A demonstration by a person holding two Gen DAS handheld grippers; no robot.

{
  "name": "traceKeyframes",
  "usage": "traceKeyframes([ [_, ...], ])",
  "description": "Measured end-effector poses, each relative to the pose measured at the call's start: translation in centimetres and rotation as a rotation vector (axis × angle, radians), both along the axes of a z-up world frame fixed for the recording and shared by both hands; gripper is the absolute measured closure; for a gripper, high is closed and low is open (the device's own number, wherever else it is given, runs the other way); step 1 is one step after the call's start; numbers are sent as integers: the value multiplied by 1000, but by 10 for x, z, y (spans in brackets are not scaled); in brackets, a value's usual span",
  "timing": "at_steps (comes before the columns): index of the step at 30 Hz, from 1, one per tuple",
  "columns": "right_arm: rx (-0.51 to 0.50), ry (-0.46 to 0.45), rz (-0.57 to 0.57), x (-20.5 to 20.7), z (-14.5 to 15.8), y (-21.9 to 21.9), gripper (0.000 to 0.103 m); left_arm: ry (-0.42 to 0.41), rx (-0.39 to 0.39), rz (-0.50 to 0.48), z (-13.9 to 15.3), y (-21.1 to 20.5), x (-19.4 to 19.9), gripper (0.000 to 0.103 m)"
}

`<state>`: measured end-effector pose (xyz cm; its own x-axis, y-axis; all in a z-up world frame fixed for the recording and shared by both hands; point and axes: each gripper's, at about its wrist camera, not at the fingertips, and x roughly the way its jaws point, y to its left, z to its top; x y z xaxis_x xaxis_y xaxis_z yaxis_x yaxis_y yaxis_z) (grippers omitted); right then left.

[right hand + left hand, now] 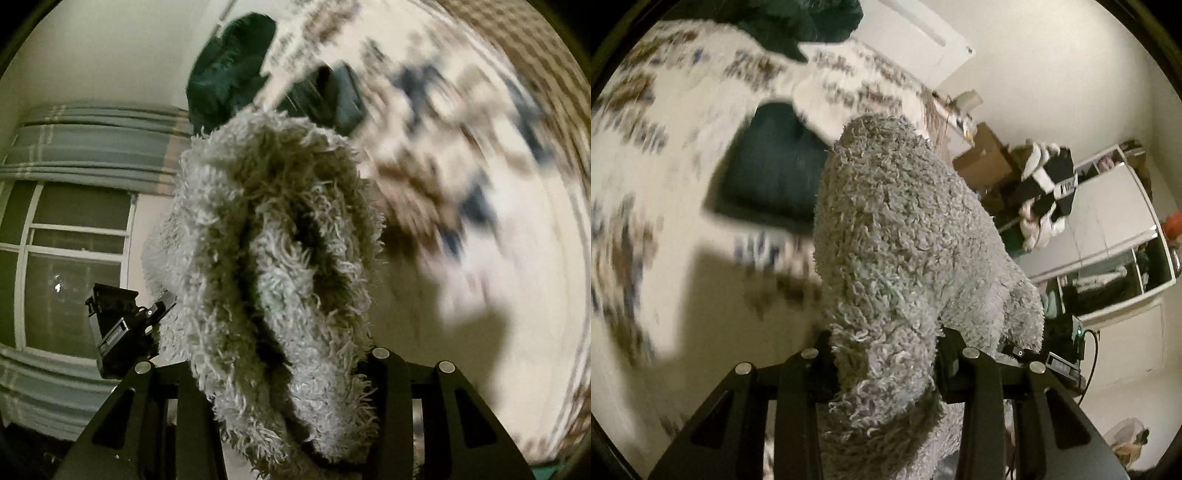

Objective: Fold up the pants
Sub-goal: 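Lower the folded fleece onto the bed and open both grippers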

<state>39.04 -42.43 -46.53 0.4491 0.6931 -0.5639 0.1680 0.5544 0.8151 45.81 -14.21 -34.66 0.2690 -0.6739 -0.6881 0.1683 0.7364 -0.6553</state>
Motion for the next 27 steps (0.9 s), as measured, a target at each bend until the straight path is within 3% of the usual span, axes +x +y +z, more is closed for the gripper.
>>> traceKeyframes([
  [4, -7, -23, -53, 119, 29, 18, 60, -27, 6, 8, 6, 2, 103, 70],
  [7, -1, -15, -71, 212, 29, 27, 60, -32, 19, 24, -7, 6, 169, 69],
  [11, -24, 28, -61, 319, 13, 39, 60, 19, 54, 60, -50, 20, 232, 68],
  [15, -101, 96, -42, 389, -16, 56, 60, 122, 125, 61, -102, 28, 267, 63],
  [18, -173, 135, -16, 408, -32, 64, 59, 141, 151, 57, -116, 36, 270, 54],
  [19, -211, 150, -2, 413, -33, 67, 52, 135, 160, 59, -116, 40, 268, 52],
  [21, -265, 159, 15, 416, -33, 72, 46, 109, 211, 62, -106, 42, 265, 32],
  [23, -369, 173, 7, 415, -26, 75, 25, 67, 292, 53, -91, 39, 257, 18],
  [25, -463, 174, -16, 399, -16, 75, 21, 23, 348, 44, -79, 35, 248, 14],
  [27, -562, 167, -48, 389, 0, 79, 9, -29, 419, 42, -66, 29, 239, 12],
])
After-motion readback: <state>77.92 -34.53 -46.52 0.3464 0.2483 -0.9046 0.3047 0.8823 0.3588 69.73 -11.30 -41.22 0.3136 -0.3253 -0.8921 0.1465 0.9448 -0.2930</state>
